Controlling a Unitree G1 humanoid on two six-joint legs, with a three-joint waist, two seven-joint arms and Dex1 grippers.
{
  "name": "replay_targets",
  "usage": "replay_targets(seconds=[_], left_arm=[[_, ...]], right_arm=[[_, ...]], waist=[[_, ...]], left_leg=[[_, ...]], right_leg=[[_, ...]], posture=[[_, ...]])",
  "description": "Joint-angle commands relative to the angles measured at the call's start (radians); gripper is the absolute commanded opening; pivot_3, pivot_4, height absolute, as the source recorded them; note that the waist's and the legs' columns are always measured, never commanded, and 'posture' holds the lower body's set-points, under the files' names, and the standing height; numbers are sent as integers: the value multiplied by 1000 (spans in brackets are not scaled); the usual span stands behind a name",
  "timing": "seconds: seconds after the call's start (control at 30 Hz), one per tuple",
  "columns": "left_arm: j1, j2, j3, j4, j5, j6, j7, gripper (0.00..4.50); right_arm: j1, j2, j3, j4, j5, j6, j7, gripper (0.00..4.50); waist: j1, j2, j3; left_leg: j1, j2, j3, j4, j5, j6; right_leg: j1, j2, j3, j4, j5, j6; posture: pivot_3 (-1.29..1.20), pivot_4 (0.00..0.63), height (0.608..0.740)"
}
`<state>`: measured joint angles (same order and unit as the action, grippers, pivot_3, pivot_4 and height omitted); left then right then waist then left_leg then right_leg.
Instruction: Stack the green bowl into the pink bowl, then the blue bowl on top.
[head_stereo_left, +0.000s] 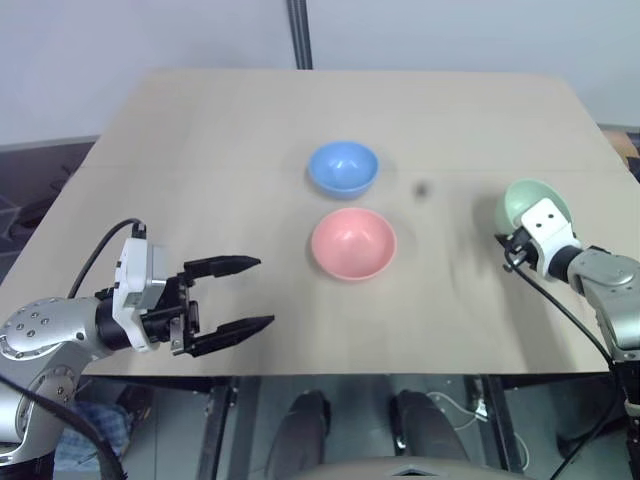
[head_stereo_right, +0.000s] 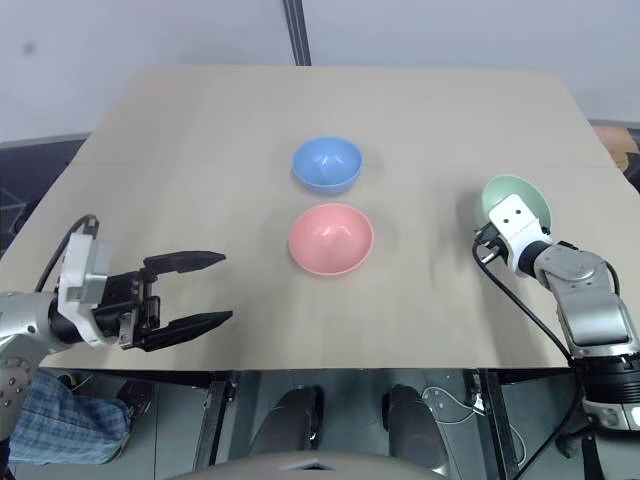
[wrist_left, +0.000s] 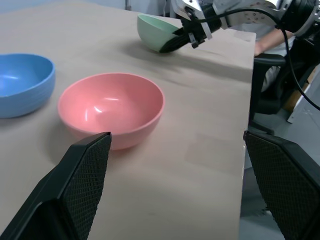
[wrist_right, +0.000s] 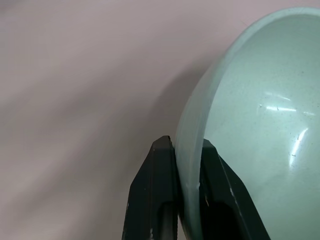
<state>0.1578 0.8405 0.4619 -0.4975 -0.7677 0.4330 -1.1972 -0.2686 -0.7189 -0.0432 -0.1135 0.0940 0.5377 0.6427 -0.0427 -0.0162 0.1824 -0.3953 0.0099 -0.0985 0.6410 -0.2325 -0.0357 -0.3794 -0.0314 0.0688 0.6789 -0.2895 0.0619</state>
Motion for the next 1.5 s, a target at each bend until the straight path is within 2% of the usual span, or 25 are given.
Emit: replay_targets(seconds=[0.03,0.17,0.27,0.43,0.53,0.7,0.77,0.87,0.93,1.13,1.3,1.5], left_arm=[[0,3,9,1,6,-27,0,4500],[-5,2,2,8,9,-31,4,4500],[-12,0,-8,14,16,-35,2,4500],[-24,12,-34,30,37,-48,-10,4500],[-35,15,-40,39,37,-48,-16,4500],[-39,23,-36,40,30,-40,-24,4500],[-34,22,-33,37,30,-40,-25,4500],[-25,17,-31,27,26,-36,-18,4500],[-21,15,-31,25,27,-36,-17,4500],[-22,11,-38,25,27,-40,-10,4500],[-24,10,-37,29,26,-42,-12,4500],[-51,-13,-10,44,5,-36,41,4500]], right_arm=[[-18,2,-3,-101,70,-40,79,51],[-100,5,35,-220,144,-37,171,51],[-179,15,113,-308,172,-33,234,51],[-336,20,296,-386,117,-7,294,51],[-364,33,390,-393,75,-52,323,51],[-382,80,458,-386,42,-35,319,51],[-385,91,463,-379,34,-34,316,51],[-398,109,455,-370,26,4,302,1067],[-408,111,449,-370,32,32,306,1999],[-420,107,435,-378,41,71,310,1999],[-484,114,367,-363,109,104,336,1999],[-598,217,315,-254,142,167,255,1999]], waist=[[-1,1,0],[-1,4,3],[0,5,3],[2,5,4],[5,4,3],[2,4,4],[2,4,4],[2,4,4],[2,4,4],[2,4,4],[1,5,4],[0,5,4]], left_leg=[[0,0,0,0,0,0],[0,0,0,0,0,0],[0,0,0,0,0,0],[-1,0,-1,-2,0,0],[-2,0,-2,-2,0,0],[-2,-1,-2,-3,0,0],[-2,-1,-2,-3,0,0],[-2,-1,-2,-3,0,0],[-2,-1,-2,-3,0,0],[-2,-1,-2,-3,0,0],[-2,-1,-2,-3,0,0],[-2,0,-2,-4,0,0]], right_leg=[[0,0,0,0,0,0],[-1,0,0,0,0,0],[-1,0,0,0,0,0],[-2,0,-1,-1,0,0],[-2,-1,-2,-1,0,0],[-3,-1,-2,-1,0,0],[-3,-1,-2,-1,0,0],[-3,-1,-2,-1,0,0],[-3,-1,-2,-1,0,0],[-3,-2,-2,-1,0,0],[-3,-1,-2,-1,0,0],[-3,-1,-2,-1,0,0]], posture=[[0,150,740],[0,150,740],[0,150,740],[0,150,740],[0,150,740],[0,150,740],[0,150,740],[0,150,740],[0,150,740],[0,150,740],[0,150,740],[0,150,740]])
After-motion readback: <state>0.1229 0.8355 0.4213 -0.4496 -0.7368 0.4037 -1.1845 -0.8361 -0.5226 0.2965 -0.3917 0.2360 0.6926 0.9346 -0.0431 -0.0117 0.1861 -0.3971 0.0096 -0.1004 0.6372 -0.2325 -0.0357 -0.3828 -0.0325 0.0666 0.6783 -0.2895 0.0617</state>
